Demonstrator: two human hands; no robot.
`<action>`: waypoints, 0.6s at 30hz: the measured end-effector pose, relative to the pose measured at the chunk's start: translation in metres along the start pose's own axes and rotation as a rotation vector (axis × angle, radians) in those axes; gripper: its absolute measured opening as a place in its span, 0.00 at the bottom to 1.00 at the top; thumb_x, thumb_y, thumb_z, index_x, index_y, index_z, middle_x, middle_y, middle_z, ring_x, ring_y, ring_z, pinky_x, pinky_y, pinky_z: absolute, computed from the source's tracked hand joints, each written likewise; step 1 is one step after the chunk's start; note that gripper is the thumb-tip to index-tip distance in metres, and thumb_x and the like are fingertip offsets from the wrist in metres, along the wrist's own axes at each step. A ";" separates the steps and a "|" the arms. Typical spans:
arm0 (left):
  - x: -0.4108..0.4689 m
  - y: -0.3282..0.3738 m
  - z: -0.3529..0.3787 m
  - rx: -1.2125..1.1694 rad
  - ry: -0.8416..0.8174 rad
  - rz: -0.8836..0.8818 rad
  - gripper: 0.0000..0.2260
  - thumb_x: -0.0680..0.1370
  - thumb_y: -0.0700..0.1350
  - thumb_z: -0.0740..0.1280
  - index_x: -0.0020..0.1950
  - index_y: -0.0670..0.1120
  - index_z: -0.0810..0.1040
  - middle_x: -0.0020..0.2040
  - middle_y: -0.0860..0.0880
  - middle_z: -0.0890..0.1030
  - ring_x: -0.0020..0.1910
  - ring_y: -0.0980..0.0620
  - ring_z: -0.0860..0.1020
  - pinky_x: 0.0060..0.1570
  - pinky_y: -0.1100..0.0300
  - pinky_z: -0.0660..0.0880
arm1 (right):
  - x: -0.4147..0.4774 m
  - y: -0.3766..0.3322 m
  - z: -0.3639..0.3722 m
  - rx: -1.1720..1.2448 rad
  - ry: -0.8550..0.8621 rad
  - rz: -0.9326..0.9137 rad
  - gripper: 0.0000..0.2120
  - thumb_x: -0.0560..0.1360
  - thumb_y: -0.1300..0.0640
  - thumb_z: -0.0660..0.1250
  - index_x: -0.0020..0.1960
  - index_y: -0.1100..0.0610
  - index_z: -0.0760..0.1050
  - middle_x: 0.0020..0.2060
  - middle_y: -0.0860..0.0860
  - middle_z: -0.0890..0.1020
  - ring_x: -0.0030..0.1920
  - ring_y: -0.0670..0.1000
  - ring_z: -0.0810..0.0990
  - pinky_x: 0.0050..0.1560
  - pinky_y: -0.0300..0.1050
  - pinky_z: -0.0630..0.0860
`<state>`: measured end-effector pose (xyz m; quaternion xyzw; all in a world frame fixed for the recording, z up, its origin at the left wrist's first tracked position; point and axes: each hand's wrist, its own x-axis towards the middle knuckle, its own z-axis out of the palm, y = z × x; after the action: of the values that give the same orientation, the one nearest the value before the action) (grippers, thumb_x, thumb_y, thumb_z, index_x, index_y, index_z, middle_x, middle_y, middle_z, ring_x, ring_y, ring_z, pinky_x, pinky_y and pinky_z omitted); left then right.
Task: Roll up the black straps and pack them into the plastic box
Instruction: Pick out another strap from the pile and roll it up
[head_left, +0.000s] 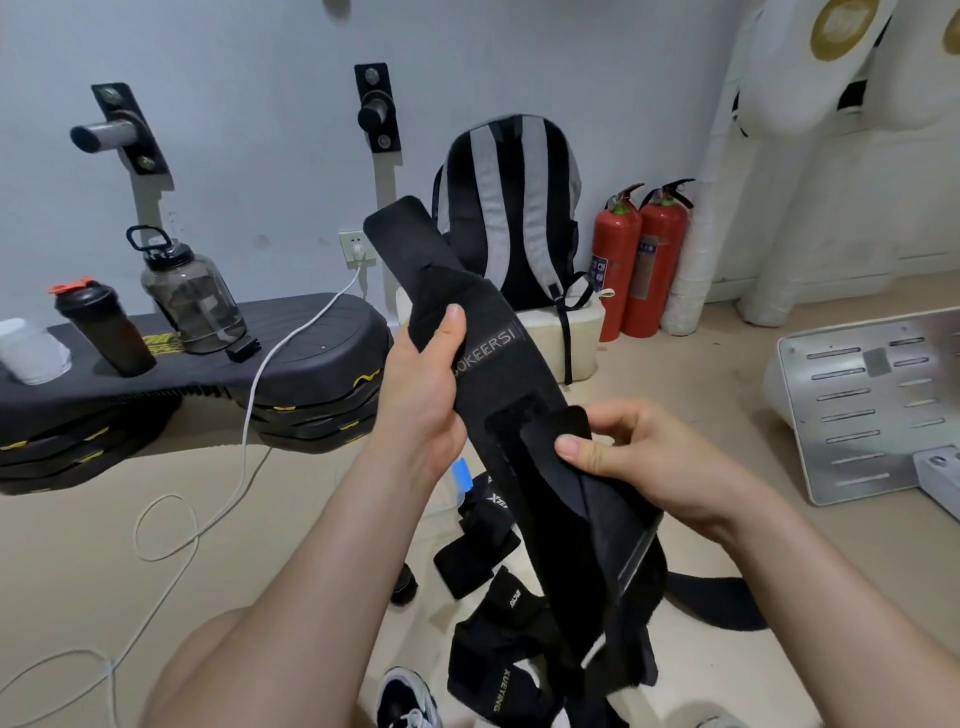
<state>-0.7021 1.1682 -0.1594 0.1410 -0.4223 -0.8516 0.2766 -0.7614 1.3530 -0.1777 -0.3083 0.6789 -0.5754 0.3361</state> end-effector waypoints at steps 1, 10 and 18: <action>-0.001 -0.001 0.001 -0.002 0.002 0.002 0.07 0.83 0.41 0.63 0.58 0.46 0.79 0.55 0.43 0.84 0.53 0.46 0.83 0.52 0.48 0.82 | 0.001 0.002 0.003 0.027 -0.008 0.005 0.15 0.69 0.52 0.71 0.52 0.57 0.85 0.48 0.55 0.87 0.46 0.51 0.85 0.50 0.43 0.81; -0.013 -0.016 -0.005 0.010 -0.157 -0.195 0.12 0.84 0.41 0.60 0.64 0.41 0.76 0.59 0.40 0.82 0.58 0.43 0.81 0.60 0.46 0.79 | 0.013 0.006 0.023 0.167 0.275 -0.038 0.05 0.76 0.60 0.72 0.46 0.62 0.84 0.42 0.61 0.86 0.40 0.55 0.84 0.44 0.48 0.81; -0.019 -0.024 -0.004 0.093 -0.133 -0.075 0.13 0.86 0.44 0.54 0.64 0.49 0.76 0.59 0.45 0.83 0.60 0.46 0.82 0.59 0.49 0.78 | 0.023 0.006 0.035 0.106 0.305 -0.155 0.11 0.81 0.57 0.66 0.45 0.61 0.82 0.40 0.55 0.83 0.42 0.50 0.81 0.46 0.45 0.77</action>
<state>-0.6934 1.1890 -0.1810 0.1126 -0.4733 -0.8483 0.2091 -0.7465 1.3157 -0.1897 -0.2505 0.6649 -0.6747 0.1998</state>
